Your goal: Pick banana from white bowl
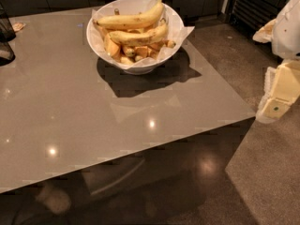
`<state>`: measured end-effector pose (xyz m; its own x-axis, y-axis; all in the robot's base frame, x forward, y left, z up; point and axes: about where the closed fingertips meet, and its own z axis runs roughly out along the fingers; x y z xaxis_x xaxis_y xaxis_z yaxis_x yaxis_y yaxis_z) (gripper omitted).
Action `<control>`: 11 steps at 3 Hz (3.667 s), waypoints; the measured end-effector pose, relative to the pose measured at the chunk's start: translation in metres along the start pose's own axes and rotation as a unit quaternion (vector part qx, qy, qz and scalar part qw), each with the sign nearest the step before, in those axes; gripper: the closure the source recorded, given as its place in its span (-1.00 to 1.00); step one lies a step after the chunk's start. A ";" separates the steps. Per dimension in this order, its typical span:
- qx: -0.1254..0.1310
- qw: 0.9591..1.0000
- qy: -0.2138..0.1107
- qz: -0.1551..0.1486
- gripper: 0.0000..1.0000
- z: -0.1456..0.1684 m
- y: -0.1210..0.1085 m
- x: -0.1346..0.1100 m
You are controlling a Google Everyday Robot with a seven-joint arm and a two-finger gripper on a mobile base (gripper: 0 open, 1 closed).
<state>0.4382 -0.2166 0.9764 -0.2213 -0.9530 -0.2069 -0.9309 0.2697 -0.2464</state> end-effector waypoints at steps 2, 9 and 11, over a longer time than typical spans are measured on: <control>0.010 1.000 -0.008 -0.008 -1.00 -0.006 -0.008 -0.012; 0.004 0.994 -0.028 -0.108 -1.00 0.047 -0.125 -0.113; 0.010 0.988 -0.070 -0.138 -1.00 0.046 -0.145 -0.140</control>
Offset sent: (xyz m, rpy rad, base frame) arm 0.0189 0.0188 0.0164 0.0111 -0.0359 0.0368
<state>0.6172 -0.1161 0.9979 0.0841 -0.9625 -0.2578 -0.9438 0.0060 -0.3305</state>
